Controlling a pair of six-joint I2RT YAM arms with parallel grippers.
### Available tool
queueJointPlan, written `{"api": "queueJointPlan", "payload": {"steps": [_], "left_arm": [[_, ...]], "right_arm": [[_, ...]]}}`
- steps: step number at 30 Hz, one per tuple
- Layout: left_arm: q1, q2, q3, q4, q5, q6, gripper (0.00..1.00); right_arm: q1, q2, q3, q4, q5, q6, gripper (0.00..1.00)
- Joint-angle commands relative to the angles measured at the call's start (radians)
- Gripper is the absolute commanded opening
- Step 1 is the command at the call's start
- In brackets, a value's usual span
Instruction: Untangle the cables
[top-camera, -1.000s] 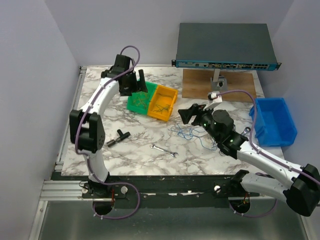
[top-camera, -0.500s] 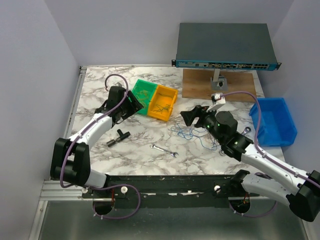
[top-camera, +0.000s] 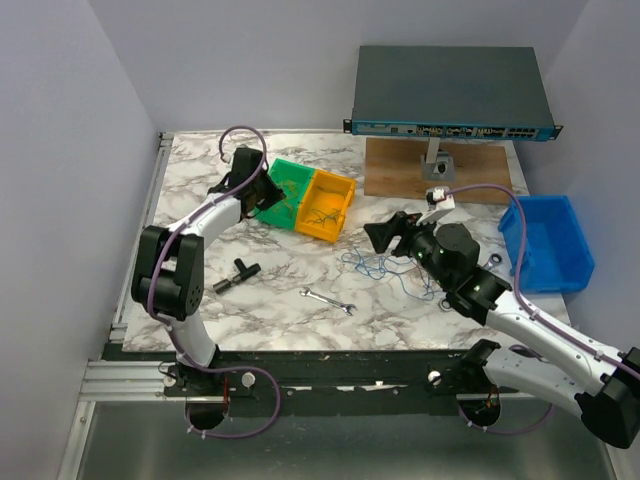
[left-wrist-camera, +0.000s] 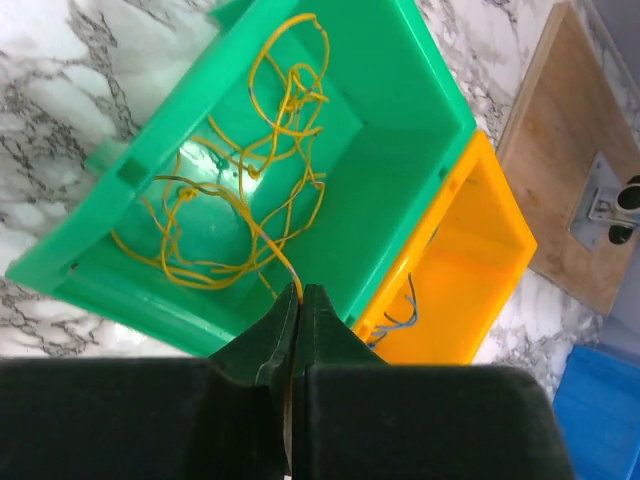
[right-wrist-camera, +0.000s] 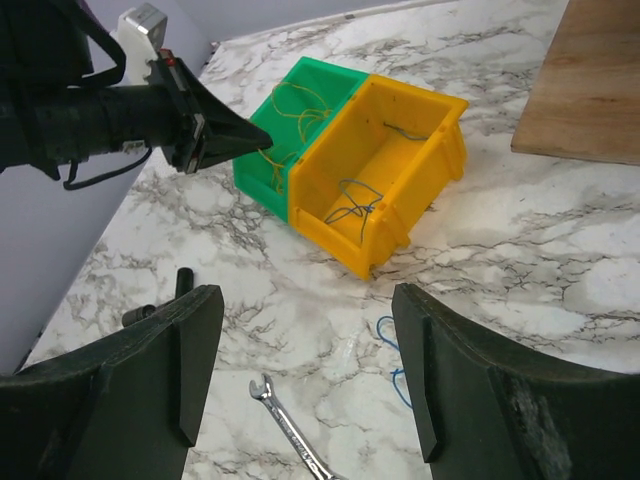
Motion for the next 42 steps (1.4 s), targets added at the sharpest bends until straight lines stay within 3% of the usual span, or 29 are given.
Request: {"api": "queueJointPlan", "payload": {"steps": [1,6,7,9,13,19,22,25,31,33,35,37,41,42], "left_arm": [[0.011,0.109,0.150,-0.089,-0.018,0.073,0.00],[0.021,0.359,0.562,-0.459,-0.012,0.261,0.00],[0.022,0.531,0.809,-0.640,0.070,0.362,0.00],[0.020,0.639,0.967,-0.755,0.091,0.403,0.00],[-0.007,0.713,1.109,-0.891,-0.008,0.476,0.00],[0.012,0.771,1.209,-0.957,0.053,0.500,0.02],[0.021,0.721,1.124,-0.896,0.064,0.473,0.06],[0.039,0.653,1.025,-0.848,0.062,0.458,0.16],[0.062,0.549,0.846,-0.742,0.110,0.413,0.23],[0.069,0.525,0.807,-0.715,0.114,0.399,0.31],[0.067,0.477,0.749,-0.680,0.109,0.401,0.48],[0.067,0.407,0.668,-0.613,0.123,0.395,0.56],[0.045,0.275,0.581,-0.512,0.159,0.393,0.61],[0.030,0.257,0.591,-0.519,0.151,0.403,0.66]], "right_arm": [[-0.008,-0.006,0.019,-0.031,-0.005,-0.023,0.75],[-0.008,0.020,0.022,-0.055,0.010,-0.028,0.75],[-0.011,0.056,0.026,-0.082,0.019,-0.020,0.75],[-0.013,0.081,0.028,-0.101,0.015,-0.006,0.75],[-0.019,0.089,0.016,-0.123,-0.014,0.023,0.75],[-0.020,0.041,0.020,-0.195,0.005,0.017,0.75],[-0.020,0.032,0.020,-0.229,0.022,0.015,0.75],[-0.021,0.047,0.018,-0.277,0.061,0.034,0.75],[-0.021,0.115,-0.003,-0.344,0.050,0.108,0.77],[-0.021,0.100,-0.024,-0.332,0.031,0.118,0.79],[-0.022,0.086,-0.034,-0.333,0.033,0.115,0.81],[-0.022,0.091,-0.030,-0.348,0.060,0.110,0.81],[-0.035,0.208,0.040,-0.425,0.083,0.116,0.88],[-0.036,0.255,0.069,-0.453,0.070,0.117,0.91]]}}
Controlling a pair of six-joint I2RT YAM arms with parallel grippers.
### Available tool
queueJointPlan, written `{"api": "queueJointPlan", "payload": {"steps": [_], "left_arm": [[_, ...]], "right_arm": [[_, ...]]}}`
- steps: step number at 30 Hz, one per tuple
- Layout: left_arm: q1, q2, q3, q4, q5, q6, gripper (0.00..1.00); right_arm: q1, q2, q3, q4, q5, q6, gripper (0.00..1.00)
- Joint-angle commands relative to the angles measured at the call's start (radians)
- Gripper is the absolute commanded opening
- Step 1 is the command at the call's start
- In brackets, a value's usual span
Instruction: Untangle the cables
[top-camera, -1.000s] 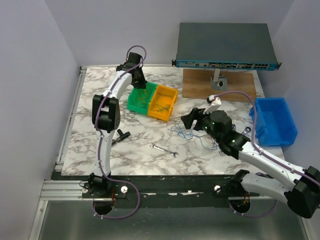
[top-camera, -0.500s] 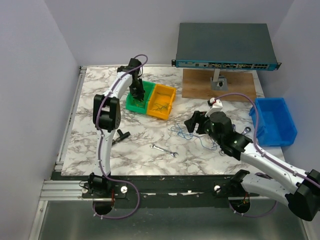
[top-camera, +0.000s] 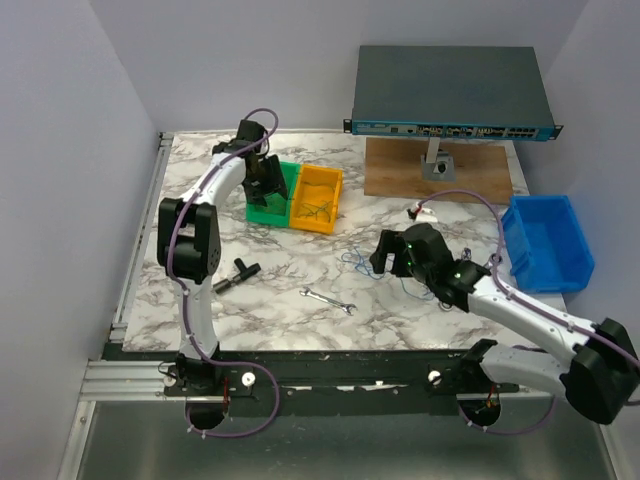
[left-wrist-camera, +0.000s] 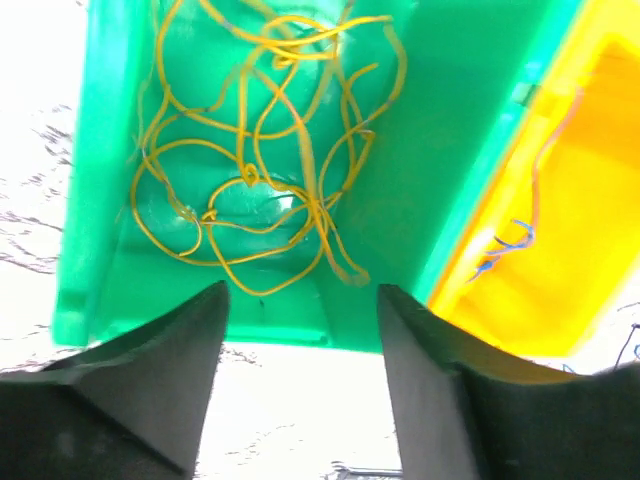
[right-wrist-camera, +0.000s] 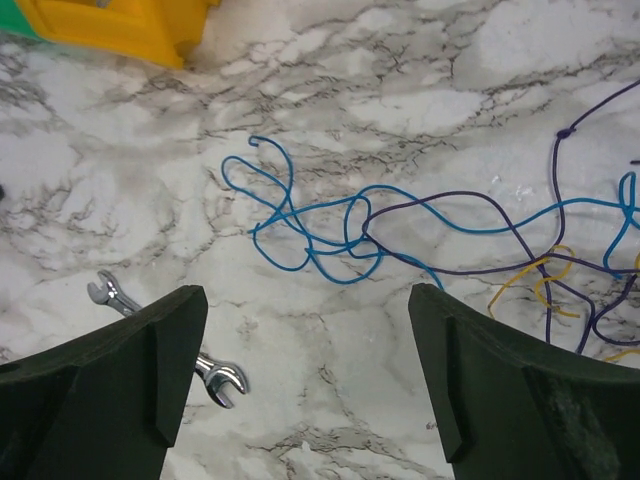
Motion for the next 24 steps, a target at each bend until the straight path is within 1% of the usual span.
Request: {"api": "queueJointPlan", "payload": {"steps": [1,3,5,7,9,11,13,14,15,17,20,21,24], "left_arm": [[-0.041,-0.146,0.010,0.098,0.022,0.009,0.72],[-0.066,-0.173,0.027,0.072,-0.002,0.022,0.79],[-0.081,-0.218,0.005,0.077,-0.010,0.021,0.81],[-0.088,-0.281,-0.049,0.102,-0.007,0.004,0.84],[-0.102,-0.360,-0.127,0.144,0.002,-0.006,0.87],[-0.130,-0.444,-0.204,0.175,-0.019,-0.011,0.89],[-0.168,-0.535,-0.284,0.203,-0.063,-0.008,0.92],[-0.188,-0.581,-0.331,0.212,-0.102,-0.014,0.97],[-0.212,-0.624,-0.371,0.228,-0.131,-0.020,0.99],[-0.243,-0.712,-0.466,0.270,-0.172,-0.044,0.99],[-0.251,-0.822,-0.639,0.371,-0.173,-0.121,0.99],[-0.253,-0.864,-0.707,0.406,-0.199,-0.153,0.99],[-0.250,-0.974,-0.892,0.550,-0.207,-0.199,0.99]], "right_arm": [[-0.014,0.159,0.105,-0.135,0.017,0.021,0.93],[-0.016,0.213,0.142,-0.177,0.041,0.045,0.97],[-0.029,0.227,0.153,-0.195,0.074,0.069,0.97],[-0.091,0.222,0.150,-0.212,0.059,0.103,0.94],[-0.203,0.205,0.133,-0.214,-0.007,0.119,0.92],[-0.272,0.185,0.130,-0.232,0.010,0.126,0.92],[-0.290,0.154,0.143,-0.265,0.087,0.123,0.91],[-0.298,0.141,0.148,-0.280,0.122,0.130,0.91],[-0.319,0.126,0.150,-0.288,0.135,0.137,0.90],[-0.377,0.111,0.144,-0.277,0.130,0.148,0.88],[-0.453,0.139,0.160,-0.257,0.144,0.156,0.88],[-0.462,0.152,0.168,-0.246,0.156,0.154,0.88],[-0.472,0.215,0.200,-0.228,0.210,0.167,0.88]]}}
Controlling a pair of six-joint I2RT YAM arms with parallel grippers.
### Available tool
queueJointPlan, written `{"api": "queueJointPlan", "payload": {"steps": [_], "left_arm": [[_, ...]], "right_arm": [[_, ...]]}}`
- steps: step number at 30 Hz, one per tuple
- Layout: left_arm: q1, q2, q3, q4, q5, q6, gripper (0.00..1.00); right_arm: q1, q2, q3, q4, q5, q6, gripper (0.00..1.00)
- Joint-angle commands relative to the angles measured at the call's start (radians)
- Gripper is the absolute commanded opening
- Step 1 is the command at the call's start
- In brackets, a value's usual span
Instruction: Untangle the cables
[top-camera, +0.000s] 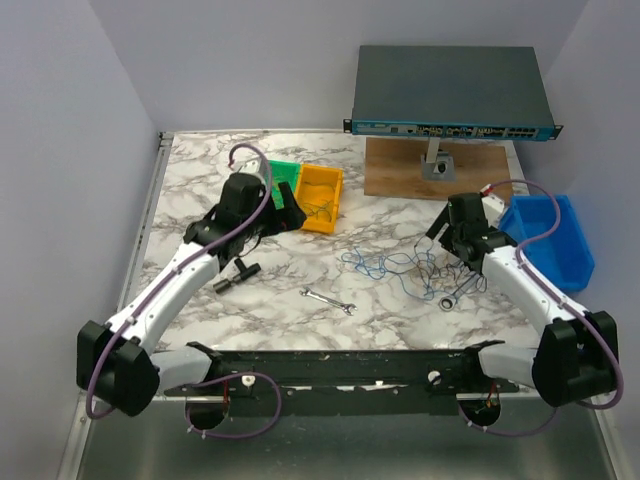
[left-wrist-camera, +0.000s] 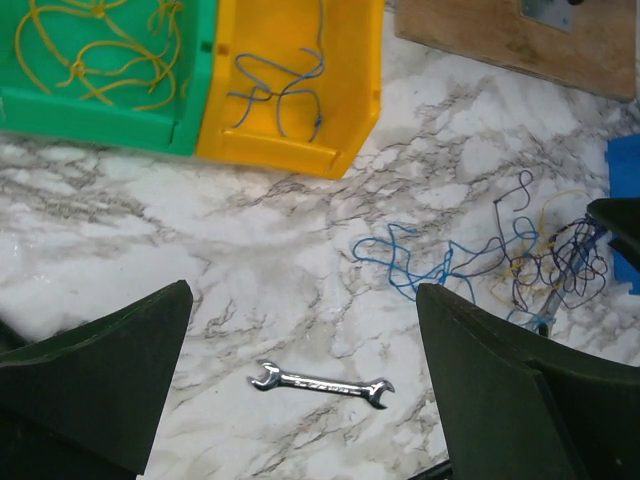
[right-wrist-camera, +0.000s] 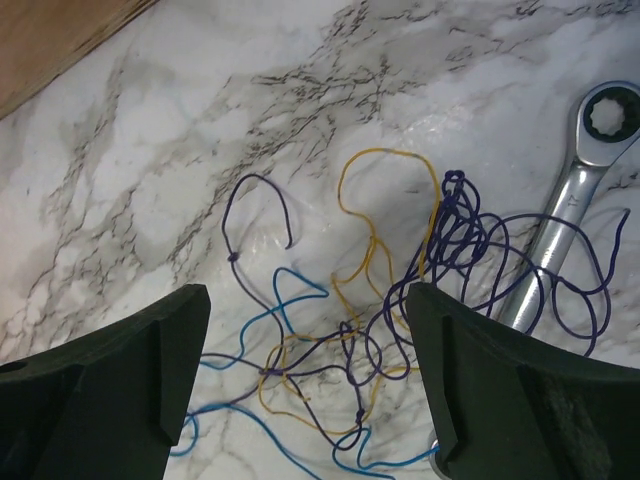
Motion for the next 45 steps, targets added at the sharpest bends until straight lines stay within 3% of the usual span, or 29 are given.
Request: {"api": "queueJointPlan", "payload": {"steps": [1,8,16,21,26,33,37,41,45], "left_arm": [[0.011,-0.146,-0.263,0.247,-0.076,-0.107,0.99],[0.010,-0.345,-0.536,0.422,-0.097,-0.108,0.99],[0.008,-0.431,-0.689,0.659,0.064,0.013,0.98],[0.008,-0.438,-0.688,0.687,0.164,0.081,0.99],[0.006,-0.478,-0.739,0.747,0.202,0.083,0.99],[0.002,-0.448,-0.728,0.763,0.255,0.083,0.99],[-0.003,-0.448,-0.732,0.772,0.262,0.083,0.99],[-0.006,-0.444,-0.730,0.774,0.266,0.083,0.99],[-0.009,-0.443,-0.731,0.777,0.271,0.084,0.99]], "right_arm": [[-0.011,0.086,0.063,0.011,0.109,0.030,0.88],[-0.024,0.196,0.110,0.067,0.236,-0.062,0.88],[-0.072,0.279,0.151,0.113,0.205,-0.145,0.87],[-0.073,0.378,0.188,0.069,0.173,-0.135,0.76],[-0.073,0.359,0.159,0.077,0.138,-0.160,0.65],[-0.072,0.339,0.126,0.058,0.145,-0.163,0.65],[-0.073,0.380,0.126,0.030,0.215,-0.141,0.82],[-0.073,0.426,0.127,0.035,0.195,-0.135,0.85],[-0.074,0.435,0.115,0.061,0.137,-0.142,0.57]]}}
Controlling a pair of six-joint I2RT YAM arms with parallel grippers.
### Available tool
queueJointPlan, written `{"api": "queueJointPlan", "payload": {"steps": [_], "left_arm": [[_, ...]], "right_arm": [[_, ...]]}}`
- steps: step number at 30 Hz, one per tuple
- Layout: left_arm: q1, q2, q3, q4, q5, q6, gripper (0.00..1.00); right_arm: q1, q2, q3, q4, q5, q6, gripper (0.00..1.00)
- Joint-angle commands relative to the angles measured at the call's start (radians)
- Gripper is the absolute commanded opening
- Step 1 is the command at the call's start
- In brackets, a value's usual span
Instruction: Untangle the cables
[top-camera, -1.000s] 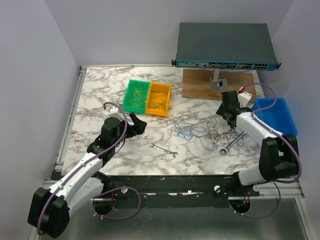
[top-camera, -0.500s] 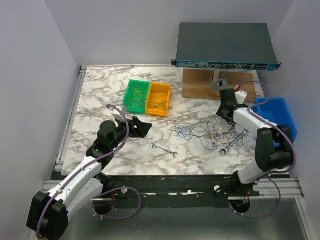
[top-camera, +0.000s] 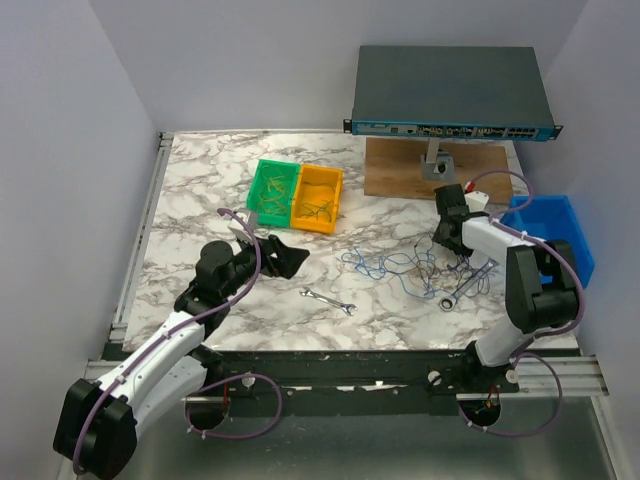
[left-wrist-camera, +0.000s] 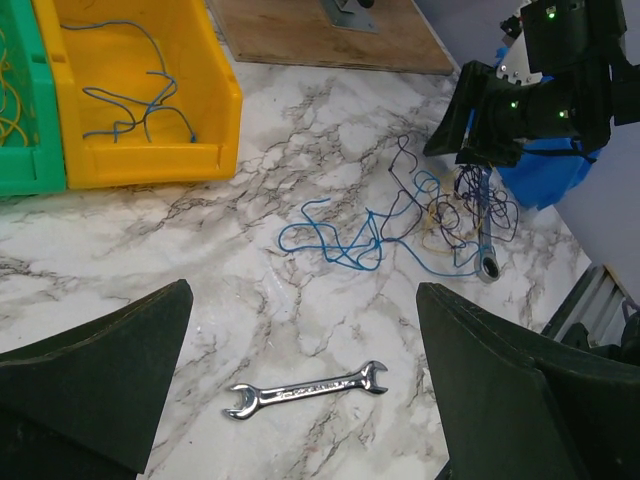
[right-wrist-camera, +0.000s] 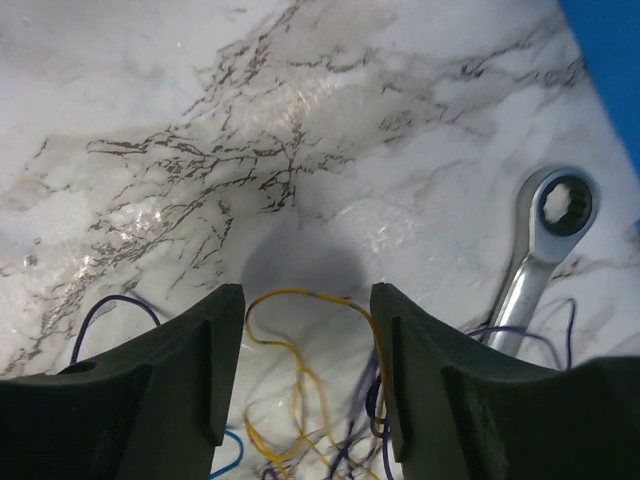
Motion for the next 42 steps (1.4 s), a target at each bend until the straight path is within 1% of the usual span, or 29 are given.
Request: {"api": "queueJointPlan", "payload": {"steps": [1,2,4,5,6,7,9,11,13,16,19,23,25,29,35,39,42], "left_arm": [[-0.006,0.003,0.001,0.035,0.035,0.018,0.99],[-0.007,0.004,0.001,0.036,0.034,0.017,0.99],[-0.009,0.007,0.001,0.042,0.040,0.017,0.99],[-0.010,0.012,0.001,0.050,0.049,0.017,0.98],[-0.012,0.016,0.000,0.061,0.067,0.017,0.99],[-0.015,0.022,0.000,0.080,0.089,0.019,0.99],[-0.035,0.039,0.002,0.113,0.131,0.027,0.98],[-0.069,0.059,0.011,0.126,0.142,0.046,0.99],[-0.119,0.091,0.032,0.125,0.134,0.073,0.98],[-0.194,0.174,0.089,0.087,0.111,0.121,0.99],[-0.268,0.288,0.185,-0.002,0.056,0.171,0.99],[-0.330,0.428,0.319,-0.149,-0.004,0.206,0.98],[-0.354,0.459,0.358,-0.171,-0.017,0.204,0.97],[-0.374,0.480,0.389,-0.126,0.028,0.185,0.98],[-0.381,0.550,0.465,-0.068,0.076,0.191,0.97],[-0.380,0.637,0.537,-0.065,0.079,0.191,0.97],[-0.381,0.696,0.574,-0.020,0.115,0.164,0.93]], "right_arm": [[-0.003,0.000,-0.026,0.002,-0.047,0.005,0.48],[-0.001,-0.018,-0.033,0.009,-0.062,0.001,0.35],[-0.001,-0.062,-0.048,0.023,-0.095,-0.009,0.15],[-0.001,-0.082,-0.051,0.026,-0.119,-0.020,0.08],[-0.001,-0.099,-0.047,0.026,-0.142,-0.040,0.06],[-0.001,-0.112,-0.039,0.015,-0.160,-0.051,0.02],[0.001,-0.144,-0.014,-0.017,-0.188,-0.060,0.02],[0.006,-0.192,0.001,-0.034,-0.253,-0.072,0.02],[0.008,-0.254,0.011,-0.038,-0.369,-0.087,0.03],[0.009,-0.323,0.028,-0.042,-0.574,-0.083,0.03],[0.011,-0.381,0.059,-0.064,-0.681,-0.065,0.03],[0.014,-0.452,0.122,-0.111,-0.736,-0.055,0.01],[0.014,-0.475,0.169,-0.138,-0.754,-0.051,0.01],[0.013,-0.491,0.287,-0.191,-0.800,-0.035,0.01],[0.014,-0.460,0.535,-0.271,-0.821,-0.020,0.01],[0.014,-0.429,0.619,-0.276,-0.877,0.007,0.01],[0.014,-0.417,0.640,-0.259,-0.915,0.033,0.01]]}}
